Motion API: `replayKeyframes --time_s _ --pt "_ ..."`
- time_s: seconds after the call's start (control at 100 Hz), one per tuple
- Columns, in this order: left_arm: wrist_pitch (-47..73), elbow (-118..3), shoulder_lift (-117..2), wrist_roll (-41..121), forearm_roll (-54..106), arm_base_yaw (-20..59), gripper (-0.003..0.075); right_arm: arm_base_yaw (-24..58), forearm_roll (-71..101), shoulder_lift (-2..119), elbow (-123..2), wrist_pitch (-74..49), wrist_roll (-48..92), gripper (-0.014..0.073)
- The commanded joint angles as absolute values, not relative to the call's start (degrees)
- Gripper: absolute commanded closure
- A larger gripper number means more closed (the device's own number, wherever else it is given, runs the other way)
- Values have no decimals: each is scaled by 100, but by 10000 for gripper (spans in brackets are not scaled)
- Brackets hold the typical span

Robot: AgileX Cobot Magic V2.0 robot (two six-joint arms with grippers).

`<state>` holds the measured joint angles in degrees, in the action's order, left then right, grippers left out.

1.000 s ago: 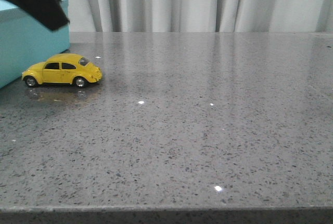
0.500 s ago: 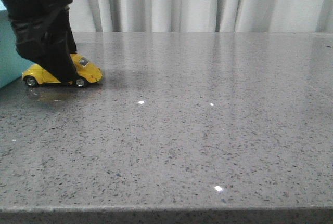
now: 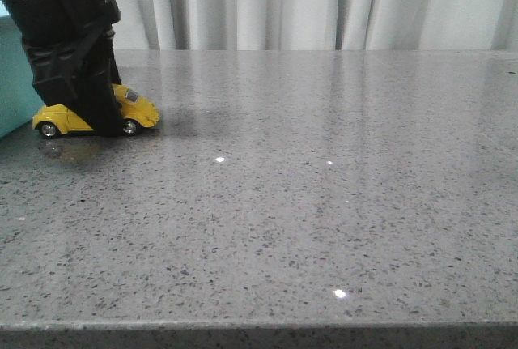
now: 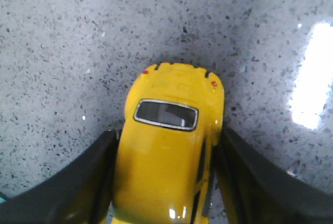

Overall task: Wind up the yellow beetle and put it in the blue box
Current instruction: 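Lift the yellow car with the left gripper over the blue box, then lower the car into the blue box and open the left gripper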

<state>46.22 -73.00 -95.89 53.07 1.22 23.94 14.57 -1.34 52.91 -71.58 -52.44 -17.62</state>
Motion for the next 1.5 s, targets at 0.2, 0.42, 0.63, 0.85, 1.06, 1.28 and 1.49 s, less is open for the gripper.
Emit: replayKeyframes --time_s 0.2,0.42,0.63,0.85,1.06,1.28,1.49 --pt "4550 -7883 -9298 5071 227 2441 607 1457 -166 5213 -7314 -4845 -1705 118" --pt "4587 -9006 -8955 3560 184 2404 604 1457 -166 5213 -7314 -4840 -1705 118" --pt "4614 -9556 -8437 1888 -63 1972 604 1457 -166 5213 -7314 -4840 -1705 118" --pt "5532 -9544 -8305 271 -288 954 604 1457 -50 5213 -7314 -4840 -1705 118" --pt "5699 -9213 -8433 72 -313 330 603 1457 0 5213 -7314 -4846 -1705 118" --pt "5685 -8923 -8927 72 -348 145 592 1457 0 5213 -7314 -4862 -1705 118" --pt "5661 -8913 -9497 72 -390 145 592 1457 0 5213 -7314 -4961 -1705 118"
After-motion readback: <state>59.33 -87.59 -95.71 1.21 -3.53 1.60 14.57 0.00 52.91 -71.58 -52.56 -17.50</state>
